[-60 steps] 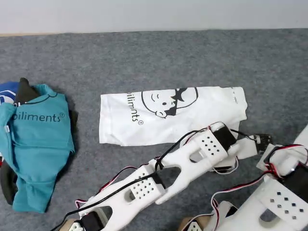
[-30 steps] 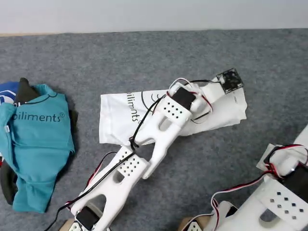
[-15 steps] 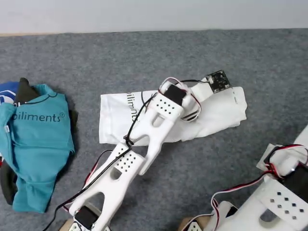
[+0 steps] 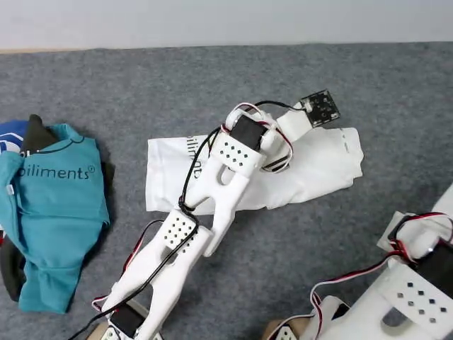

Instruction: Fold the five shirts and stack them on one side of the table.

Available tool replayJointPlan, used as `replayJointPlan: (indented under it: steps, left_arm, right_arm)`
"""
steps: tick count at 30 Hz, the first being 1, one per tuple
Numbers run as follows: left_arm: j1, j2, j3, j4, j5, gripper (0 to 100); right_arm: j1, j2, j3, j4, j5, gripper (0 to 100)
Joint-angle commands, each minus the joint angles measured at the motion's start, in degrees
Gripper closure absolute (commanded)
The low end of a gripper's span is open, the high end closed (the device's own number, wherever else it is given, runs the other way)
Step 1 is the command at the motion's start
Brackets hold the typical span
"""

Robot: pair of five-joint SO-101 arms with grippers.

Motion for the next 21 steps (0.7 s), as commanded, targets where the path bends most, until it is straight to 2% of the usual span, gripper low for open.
replayJointPlan:
  steps: [1, 5, 15, 21]
  left_arm:
    - [1.76, -5.98, -2.51, 1.93, 1.85, 83]
    - [4.22, -7.21, 2.51, 2.02, 2.02, 87]
    - [6.24, -15.30, 31.43, 1.67, 1.85, 88]
    - [2.46, -11.52, 33.80, -0.79, 0.26, 89]
  right_arm:
    - [0.66, -0.66, -0.53, -0.31, 0.18, 98.8]
    - [0.66, -0.66, -0.53, -0.40, 0.18, 98.8]
    - [0.66, -0.31, -0.53, -0.48, 0.62, 98.8]
    - [0.57, -0.13, -0.44, -2.07, 0.62, 98.8]
